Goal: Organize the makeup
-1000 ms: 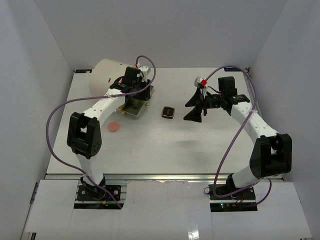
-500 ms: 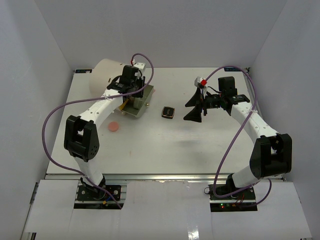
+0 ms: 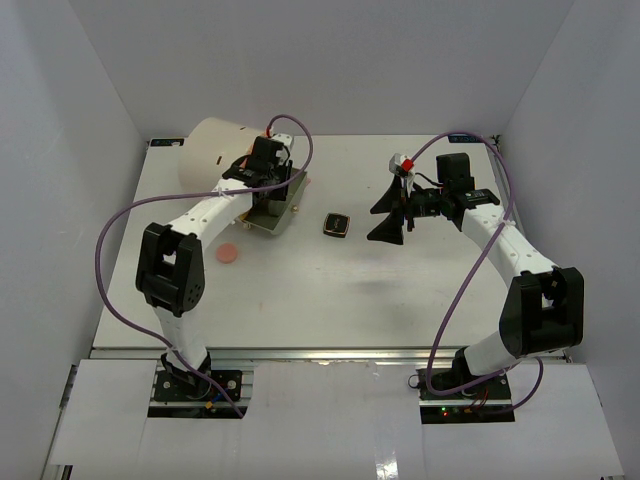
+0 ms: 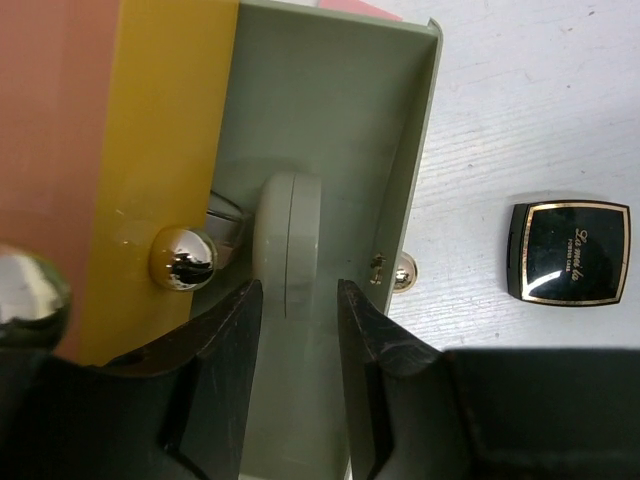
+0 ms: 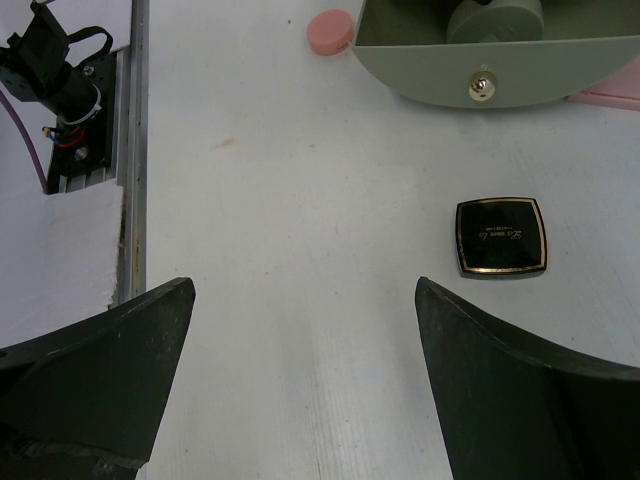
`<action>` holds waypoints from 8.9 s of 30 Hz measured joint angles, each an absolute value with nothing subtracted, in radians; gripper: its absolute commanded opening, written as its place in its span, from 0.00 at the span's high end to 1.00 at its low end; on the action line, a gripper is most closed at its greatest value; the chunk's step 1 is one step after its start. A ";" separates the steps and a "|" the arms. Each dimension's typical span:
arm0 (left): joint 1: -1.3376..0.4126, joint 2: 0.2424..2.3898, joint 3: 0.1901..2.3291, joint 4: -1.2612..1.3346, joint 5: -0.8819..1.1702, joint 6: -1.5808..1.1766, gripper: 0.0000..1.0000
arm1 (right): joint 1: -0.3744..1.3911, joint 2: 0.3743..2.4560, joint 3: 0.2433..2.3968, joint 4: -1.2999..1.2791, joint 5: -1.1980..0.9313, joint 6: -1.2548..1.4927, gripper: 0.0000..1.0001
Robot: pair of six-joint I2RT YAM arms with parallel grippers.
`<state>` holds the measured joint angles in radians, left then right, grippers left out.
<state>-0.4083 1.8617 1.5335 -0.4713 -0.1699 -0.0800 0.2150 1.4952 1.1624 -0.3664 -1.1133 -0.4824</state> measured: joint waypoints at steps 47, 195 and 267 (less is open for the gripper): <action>-0.443 1.937 1.513 -0.432 -0.364 -0.012 0.48 | 0.202 1.501 1.162 -0.366 -1.114 -0.483 0.02; -0.429 1.908 1.556 -0.466 -0.207 0.100 0.37 | 0.157 1.501 1.162 -0.420 -1.144 -0.580 0.02; -0.428 2.003 1.600 -0.450 -0.271 0.035 0.82 | 0.143 1.512 1.162 -0.446 -1.157 -0.587 0.02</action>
<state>-0.4282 2.0030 1.5997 -0.4502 -0.2714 0.0353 0.1432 1.5120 1.1622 -0.4461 -1.1570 -0.5873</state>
